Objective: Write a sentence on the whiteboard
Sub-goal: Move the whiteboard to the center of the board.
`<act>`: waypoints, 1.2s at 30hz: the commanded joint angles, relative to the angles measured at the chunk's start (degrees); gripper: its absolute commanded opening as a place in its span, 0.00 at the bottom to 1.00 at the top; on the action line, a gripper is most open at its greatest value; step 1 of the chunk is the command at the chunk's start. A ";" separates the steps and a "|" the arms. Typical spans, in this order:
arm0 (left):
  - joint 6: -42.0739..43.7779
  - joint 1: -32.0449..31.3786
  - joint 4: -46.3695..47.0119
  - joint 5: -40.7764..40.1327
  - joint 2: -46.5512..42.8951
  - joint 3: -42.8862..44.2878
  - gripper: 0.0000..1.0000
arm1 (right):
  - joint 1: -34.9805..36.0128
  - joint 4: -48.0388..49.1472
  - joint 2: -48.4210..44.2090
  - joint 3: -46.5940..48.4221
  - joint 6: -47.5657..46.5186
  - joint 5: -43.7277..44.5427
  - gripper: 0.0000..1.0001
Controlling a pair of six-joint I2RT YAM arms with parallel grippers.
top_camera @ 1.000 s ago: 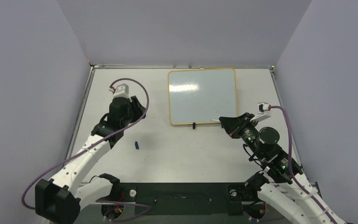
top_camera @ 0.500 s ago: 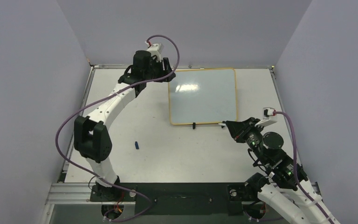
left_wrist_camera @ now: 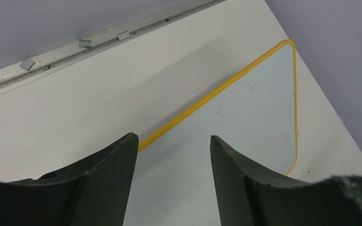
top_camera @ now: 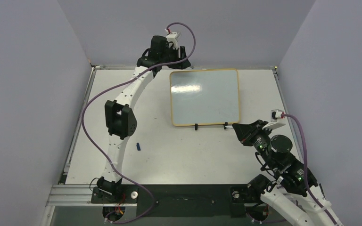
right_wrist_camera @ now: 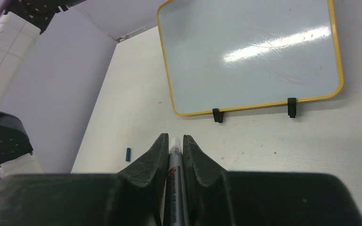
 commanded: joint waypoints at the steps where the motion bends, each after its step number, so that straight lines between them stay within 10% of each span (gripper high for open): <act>1: 0.70 0.12 -2.89 3.13 3.50 7.48 0.56 | -0.24 -1.68 -0.95 3.81 -1.07 1.11 0.00; 36: 15.23 -7.60 -15.04 6.33 1.22 1.06 0.61 | -0.18 -3.23 -1.58 5.09 -0.84 1.04 0.00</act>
